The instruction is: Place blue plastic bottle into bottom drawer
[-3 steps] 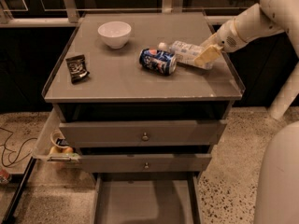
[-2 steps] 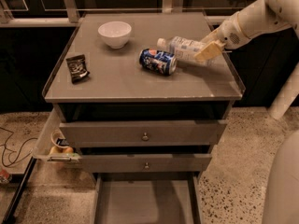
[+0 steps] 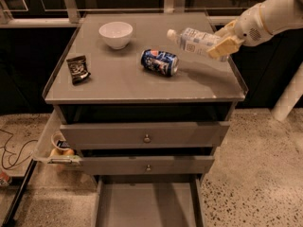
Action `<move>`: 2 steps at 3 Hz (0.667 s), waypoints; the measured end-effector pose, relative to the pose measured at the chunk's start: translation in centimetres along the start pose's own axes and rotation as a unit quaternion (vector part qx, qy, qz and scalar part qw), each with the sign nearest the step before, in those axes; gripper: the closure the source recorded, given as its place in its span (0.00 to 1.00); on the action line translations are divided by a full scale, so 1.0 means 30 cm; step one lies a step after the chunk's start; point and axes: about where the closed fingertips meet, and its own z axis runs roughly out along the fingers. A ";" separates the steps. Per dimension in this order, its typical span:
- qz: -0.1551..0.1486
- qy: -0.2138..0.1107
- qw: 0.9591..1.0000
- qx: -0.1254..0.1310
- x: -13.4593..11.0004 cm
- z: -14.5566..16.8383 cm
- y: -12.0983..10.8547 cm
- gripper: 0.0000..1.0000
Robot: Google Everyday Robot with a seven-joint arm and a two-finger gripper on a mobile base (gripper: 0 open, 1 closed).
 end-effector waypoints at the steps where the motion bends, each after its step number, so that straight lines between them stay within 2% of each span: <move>1: 0.000 0.005 1.000 0.022 0.052 -0.110 0.056 1.00; 2: 0.001 0.018 0.999 0.037 0.135 -0.195 0.172 1.00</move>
Offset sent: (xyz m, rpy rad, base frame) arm -0.1532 -0.0554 -0.0406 -0.0903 0.0265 -0.0898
